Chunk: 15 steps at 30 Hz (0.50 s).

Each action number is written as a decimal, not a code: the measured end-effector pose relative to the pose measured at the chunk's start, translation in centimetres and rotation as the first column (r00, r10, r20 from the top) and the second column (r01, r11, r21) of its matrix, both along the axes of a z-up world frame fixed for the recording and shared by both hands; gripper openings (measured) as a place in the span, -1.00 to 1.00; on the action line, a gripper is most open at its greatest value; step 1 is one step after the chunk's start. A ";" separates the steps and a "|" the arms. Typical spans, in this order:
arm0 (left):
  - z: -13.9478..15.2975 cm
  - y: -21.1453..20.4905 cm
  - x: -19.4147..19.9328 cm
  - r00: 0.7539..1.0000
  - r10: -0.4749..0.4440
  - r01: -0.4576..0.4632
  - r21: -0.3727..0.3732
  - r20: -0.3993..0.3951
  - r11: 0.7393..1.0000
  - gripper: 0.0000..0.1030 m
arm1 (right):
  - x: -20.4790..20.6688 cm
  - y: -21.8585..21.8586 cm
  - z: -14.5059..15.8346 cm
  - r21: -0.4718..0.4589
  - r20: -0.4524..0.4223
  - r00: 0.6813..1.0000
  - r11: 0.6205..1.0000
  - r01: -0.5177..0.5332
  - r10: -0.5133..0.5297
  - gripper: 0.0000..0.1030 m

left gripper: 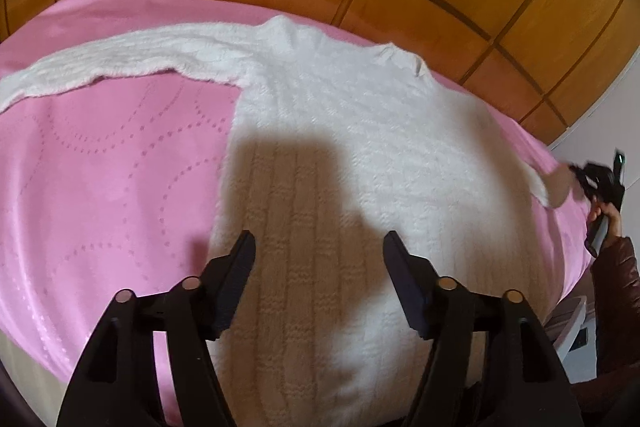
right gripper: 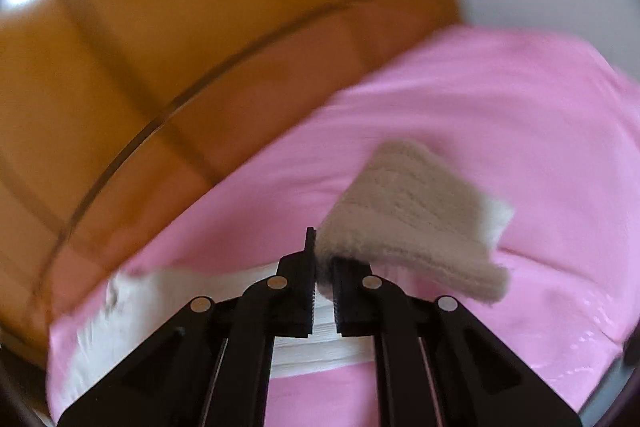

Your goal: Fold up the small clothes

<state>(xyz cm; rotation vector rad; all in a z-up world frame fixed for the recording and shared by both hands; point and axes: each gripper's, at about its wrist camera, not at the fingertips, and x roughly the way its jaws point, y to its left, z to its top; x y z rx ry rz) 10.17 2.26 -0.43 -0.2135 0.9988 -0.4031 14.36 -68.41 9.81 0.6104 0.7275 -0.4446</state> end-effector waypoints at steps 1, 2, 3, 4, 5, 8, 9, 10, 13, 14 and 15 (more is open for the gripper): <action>0.1 -0.2 0.1 1.000 -0.007 0.007 0.003 0.004 1.000 0.27 | 2.0 2.7 0.6 -0.027 -0.007 0.997 0.996 -0.080 0.080 -0.88; 0.2 -0.3 0.1 1.000 -0.008 0.008 0.010 0.007 1.000 0.27 | 3.6 5.0 1.0 -0.053 -0.021 0.990 0.989 -0.140 0.139 -0.88; 0.2 -0.4 0.2 1.000 -0.010 0.010 0.011 0.007 1.000 0.27 | 4.8 6.7 1.1 -0.069 -0.032 0.983 0.981 -0.181 0.180 -0.88; 0.3 -0.4 0.4 1.000 -0.013 0.013 -0.003 0.001 1.000 0.27 | 6.6 9.3 1.2 -0.077 -0.041 0.969 0.967 -0.245 0.242 -0.88; 0.3 -0.4 0.5 1.000 -0.017 0.017 -0.017 -0.004 1.000 0.27 | 8.2 12.0 1.1 -0.085 -0.051 0.952 0.949 -0.305 0.302 -0.88; 0.6 -0.6 0.7 1.000 -0.030 0.030 -0.042 0.000 0.999 0.27 | 10.7 19.6 0.3 -0.117 -0.097 0.886 0.879 -0.462 0.453 -0.88; 0.7 -0.8 0.8 0.999 -0.032 0.032 -0.038 0.007 0.999 0.27 | 11.0 21.4 -0.2 -0.115 -0.106 0.867 0.860 -0.498 0.488 -0.88; 0.8 -0.9 0.9 0.999 -0.037 0.038 -0.035 0.013 0.999 0.27 | 11.7 24.0 -0.8 -0.118 -0.124 0.839 0.831 -0.543 0.531 -0.88; 1.0 -1.3 1.6 0.999 -0.041 0.042 -0.039 0.018 0.998 0.27 | 13.7 29.9 -2.5 -0.115 -0.169 0.761 0.754 -0.646 0.626 -0.87; 1.1 -1.5 1.9 0.999 -0.045 0.046 -0.036 0.022 0.998 0.27 | 13.7 31.6 -2.9 -0.116 -0.183 0.741 0.734 -0.669 0.646 -0.82; 1.2 -1.7 2.2 0.998 -0.049 0.049 -0.030 0.028 0.998 0.27 | 13.8 32.8 -3.3 -0.119 -0.198 0.725 0.718 -0.686 0.660 -0.77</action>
